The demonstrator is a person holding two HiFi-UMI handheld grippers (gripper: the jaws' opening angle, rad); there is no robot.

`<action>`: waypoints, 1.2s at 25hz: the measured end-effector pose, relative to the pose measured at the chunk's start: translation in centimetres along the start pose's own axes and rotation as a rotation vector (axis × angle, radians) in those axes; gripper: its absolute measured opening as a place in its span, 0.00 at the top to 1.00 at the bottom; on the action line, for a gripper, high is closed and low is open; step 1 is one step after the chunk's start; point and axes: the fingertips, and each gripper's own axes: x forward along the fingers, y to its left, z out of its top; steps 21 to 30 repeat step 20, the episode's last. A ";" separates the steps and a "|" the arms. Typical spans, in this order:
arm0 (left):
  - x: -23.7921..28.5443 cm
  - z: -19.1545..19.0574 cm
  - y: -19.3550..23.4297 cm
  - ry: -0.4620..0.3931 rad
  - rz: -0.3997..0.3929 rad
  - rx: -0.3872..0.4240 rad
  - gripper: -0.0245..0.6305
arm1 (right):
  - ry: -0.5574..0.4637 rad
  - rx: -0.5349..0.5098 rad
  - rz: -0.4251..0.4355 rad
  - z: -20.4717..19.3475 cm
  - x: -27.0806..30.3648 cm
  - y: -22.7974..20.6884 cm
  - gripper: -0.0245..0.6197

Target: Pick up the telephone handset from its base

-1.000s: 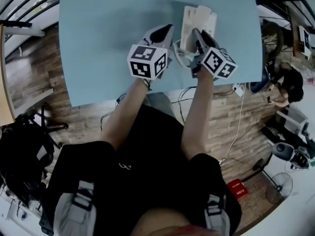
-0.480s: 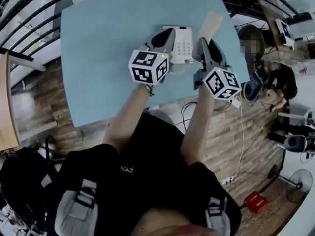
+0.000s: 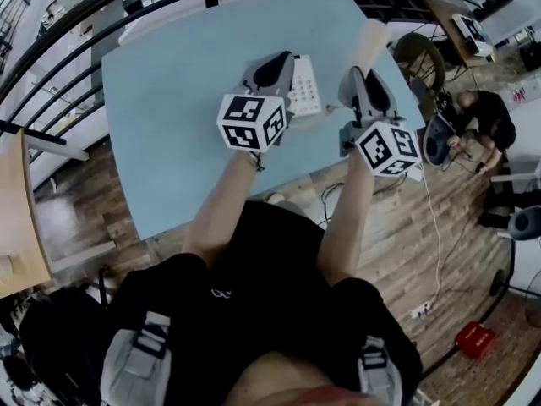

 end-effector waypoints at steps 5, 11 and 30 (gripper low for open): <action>-0.4 0.0 0.1 0.001 -0.001 0.013 0.96 | 0.011 -0.004 -0.005 -0.7 0.2 0.3 0.83; -0.1 -0.1 0.4 0.007 0.008 0.014 0.96 | 0.025 -0.014 -0.004 -1.0 0.4 0.1 0.83; -0.6 -0.2 1.4 0.011 0.013 0.011 0.96 | 0.039 -0.033 -0.003 -1.6 0.8 0.9 0.83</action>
